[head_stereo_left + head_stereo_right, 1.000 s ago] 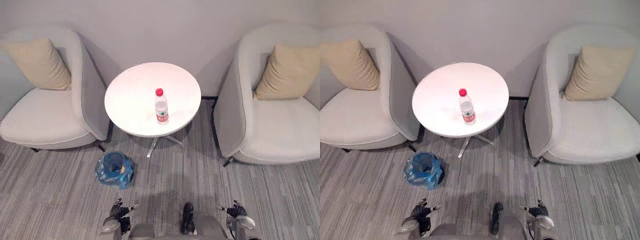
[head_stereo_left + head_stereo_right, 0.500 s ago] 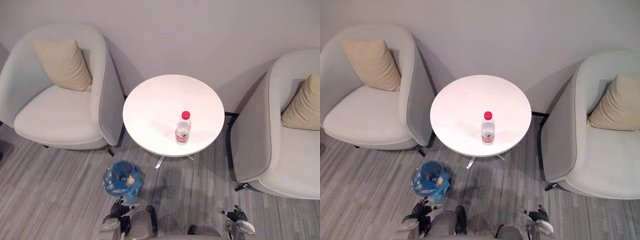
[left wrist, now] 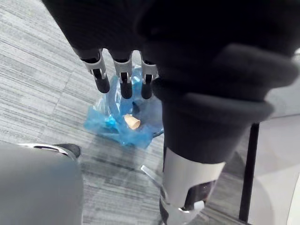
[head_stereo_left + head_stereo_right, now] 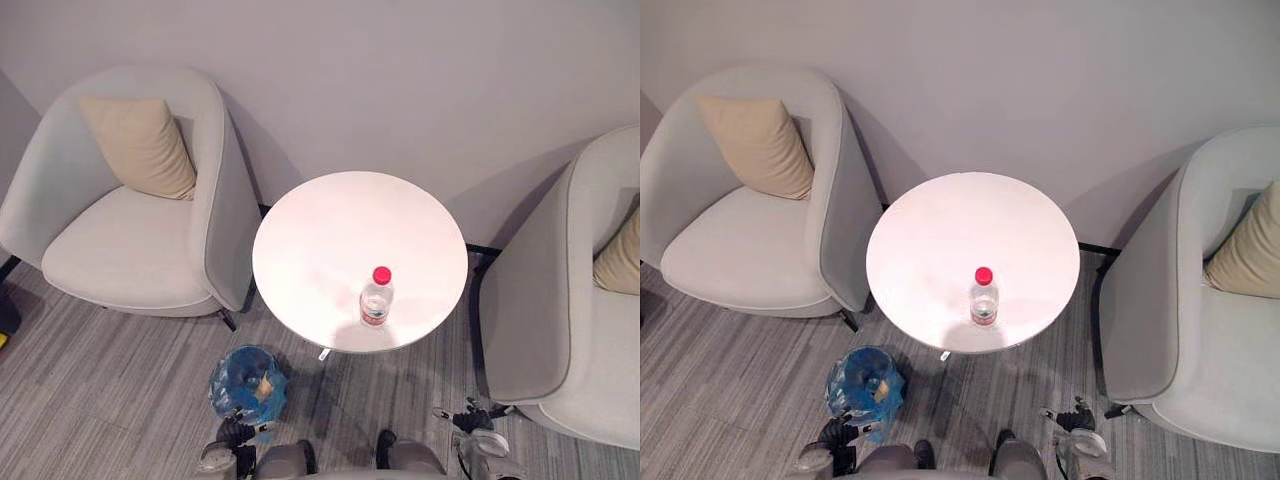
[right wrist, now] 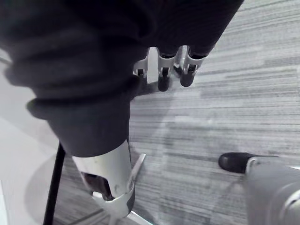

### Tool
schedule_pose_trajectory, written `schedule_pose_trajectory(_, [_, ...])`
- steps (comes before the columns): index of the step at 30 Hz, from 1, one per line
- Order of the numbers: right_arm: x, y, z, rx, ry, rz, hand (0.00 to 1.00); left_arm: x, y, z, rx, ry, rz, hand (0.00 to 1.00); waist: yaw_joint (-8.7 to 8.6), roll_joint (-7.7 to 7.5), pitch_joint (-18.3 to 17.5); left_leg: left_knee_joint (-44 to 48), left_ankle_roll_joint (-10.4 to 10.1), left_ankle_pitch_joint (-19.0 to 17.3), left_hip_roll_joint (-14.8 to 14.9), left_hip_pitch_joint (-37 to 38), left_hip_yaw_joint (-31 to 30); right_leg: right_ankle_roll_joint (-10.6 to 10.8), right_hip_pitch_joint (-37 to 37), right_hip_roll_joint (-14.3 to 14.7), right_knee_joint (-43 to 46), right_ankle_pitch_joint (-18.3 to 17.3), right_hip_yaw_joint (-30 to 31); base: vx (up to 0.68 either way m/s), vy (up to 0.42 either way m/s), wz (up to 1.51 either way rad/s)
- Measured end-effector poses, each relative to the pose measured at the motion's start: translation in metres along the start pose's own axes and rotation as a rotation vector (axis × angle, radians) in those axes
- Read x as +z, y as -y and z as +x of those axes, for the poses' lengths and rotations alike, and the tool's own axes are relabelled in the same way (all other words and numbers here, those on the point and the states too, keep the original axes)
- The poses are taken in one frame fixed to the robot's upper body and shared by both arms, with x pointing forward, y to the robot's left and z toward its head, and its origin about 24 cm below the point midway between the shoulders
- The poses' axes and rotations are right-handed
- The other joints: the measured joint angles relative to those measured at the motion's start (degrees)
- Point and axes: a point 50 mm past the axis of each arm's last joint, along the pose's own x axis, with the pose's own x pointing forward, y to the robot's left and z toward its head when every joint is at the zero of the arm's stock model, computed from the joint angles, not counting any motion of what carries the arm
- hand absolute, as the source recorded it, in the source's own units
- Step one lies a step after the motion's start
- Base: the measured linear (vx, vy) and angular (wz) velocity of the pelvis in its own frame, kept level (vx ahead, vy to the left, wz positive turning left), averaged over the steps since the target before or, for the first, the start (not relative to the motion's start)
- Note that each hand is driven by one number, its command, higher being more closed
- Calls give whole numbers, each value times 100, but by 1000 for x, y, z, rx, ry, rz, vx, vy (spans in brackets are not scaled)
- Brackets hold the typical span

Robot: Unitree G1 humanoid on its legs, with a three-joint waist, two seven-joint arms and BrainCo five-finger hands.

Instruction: Gather rubbish on tea table into small bin, then transfer packed bag to large trash can.

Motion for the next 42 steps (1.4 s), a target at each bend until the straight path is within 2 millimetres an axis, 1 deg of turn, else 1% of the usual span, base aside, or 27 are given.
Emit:
schedule_pose_trajectory(4, [7, 5, -2, -12, 61, -6, 0, 0, 2, 0, -5, 1, -2, 0, 2, -16, -11, -142, -22, 42, 14, 128, -34, -2, 259, 62, -388, 175, -28, 11, -12, 0])
schedule_pose_trajectory(10, [38, 7, -9, -8, 231, -18, 0, 6, 4, 0, -11, 28, -1, 0, 4, -25, -23, -351, 60, 224, -119, 161, -46, 51, 429, 43, -893, 506, -20, -58, 23, 1])
schedule_pose_trajectory(11, [44, 7, -11, -7, 262, -20, 0, 4, 4, -1, -12, 24, 1, 0, 6, -26, -24, -410, 73, 272, -143, 163, -52, 50, 445, 29, -977, 588, -23, -89, 16, 3])
schedule_pose_trajectory(13, [48, 5, -12, -3, 282, -21, 0, -1, 3, -2, -11, 12, 1, 0, 7, -27, -24, -417, 74, 287, -144, 173, -54, 62, 488, 23, -1070, 650, -17, -103, 2, 0])
schedule_pose_trajectory(17, [57, 3, -18, 12, 350, -44, 0, -2, 2, -4, -10, 18, 2, 0, 8, -35, -51, -583, 88, 396, -161, 196, -80, 62, 500, 8, -1198, 765, -23, -86, -15, 1])
schedule_pose_trajectory(19, [64, 1, -22, 21, 392, -57, 0, -2, 2, -4, -11, 18, 4, 0, 7, -44, -58, -630, 59, 439, -175, 188, -97, 77, 508, 2, -1285, 819, -30, -83, -11, 1])
schedule_pose_trajectory(23, [75, -1, -28, 48, 456, -80, 0, -2, 2, -5, -12, 26, 12, 0, 6, -67, -94, -634, 51, 443, -184, 181, -170, 97, 505, -13, -1323, 820, -60, -50, -4, 5])
schedule_pose_trajectory(25, [83, -2, -31, 67, 499, -109, 0, -5, 2, -6, -16, 26, 20, 0, 24, -80, -209, -712, 47, 468, -209, 179, -216, 114, 517, -19, -1398, 836, -89, 7, 1, 6])
schedule_pose_trajectory(29, [89, -7, -35, 82, 539, -140, 0, -5, 2, -6, -17, 30, 47, 0, 20, -88, -259, -753, 90, 501, -245, 185, -326, 97, 614, -17, -1466, 853, -200, 39, 0, 14])
schedule_pose_trajectory(32, [96, -16, -38, 126, 570, -177, 0, -4, 2, -6, -17, 35, 55, 0, 51, -91, -261, -766, 98, 507, -293, 179, -358, 100, 623, -23, -1485, 851, -217, 11, 10, 4])
schedule_pose_trajectory(37, [101, -25, -40, 156, 592, -195, 0, -4, 2, -6, -18, 36, 57, 0, 57, -88, -262, -773, 104, 511, -318, 173, -486, 121, 677, -38, -1499, 834, -331, -12, -4, 11])
schedule_pose_trajectory(40, [104, -29, -41, 170, 603, -204, 0, -3, 2, -6, -18, 43, 57, 0, 131, -79, -267, -793, 120, 528, -327, 167, -537, 123, 689, -45, -1511, 831, -379, -46, -9, 10])
schedule_pose_trajectory(42, [106, -32, -42, 181, 612, -212, 0, -3, 2, -6, -18, 43, 57, 0, 144, -69, -273, -816, 123, 550, -335, 160, -578, 124, 690, -51, -1510, 830, -420, -54, -13, 10])
